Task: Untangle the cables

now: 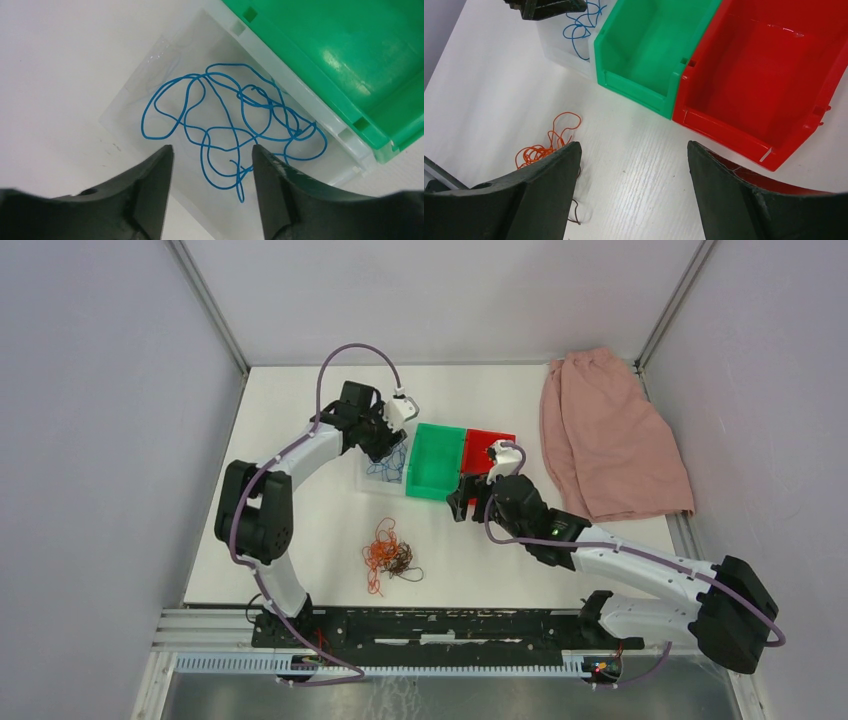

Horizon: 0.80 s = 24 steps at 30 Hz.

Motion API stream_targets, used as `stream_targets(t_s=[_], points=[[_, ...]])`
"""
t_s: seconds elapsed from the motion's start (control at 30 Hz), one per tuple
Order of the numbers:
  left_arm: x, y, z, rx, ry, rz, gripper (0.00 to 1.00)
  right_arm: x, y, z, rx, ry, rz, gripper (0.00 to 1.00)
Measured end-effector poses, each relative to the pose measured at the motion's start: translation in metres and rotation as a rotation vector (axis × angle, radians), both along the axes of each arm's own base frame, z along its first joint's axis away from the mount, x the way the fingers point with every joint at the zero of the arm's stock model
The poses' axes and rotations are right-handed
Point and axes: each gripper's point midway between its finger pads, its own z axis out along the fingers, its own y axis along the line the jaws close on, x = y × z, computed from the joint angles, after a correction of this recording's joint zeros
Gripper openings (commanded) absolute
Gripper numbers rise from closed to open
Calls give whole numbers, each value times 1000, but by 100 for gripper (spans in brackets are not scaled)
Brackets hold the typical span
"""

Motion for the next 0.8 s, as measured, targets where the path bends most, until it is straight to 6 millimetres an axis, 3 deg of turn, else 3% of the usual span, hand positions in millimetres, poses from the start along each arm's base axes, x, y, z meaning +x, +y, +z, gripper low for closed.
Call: stream_targets(t_s=[0.1,0.27,0.43,0.8], points=[[-4,2,2,18,22,-11,99,0,-2,0,-22,8,2,86],[-11,-2,19,4,64,-32,99,1,-2,9,-19,6,7,90],[-20,-7,55,-35,62,-51,99,-2,-8,9,-34,19,6,96],[-43,15,165,-109,-97,109,99,-9,-15,10,-89,38,33,98]])
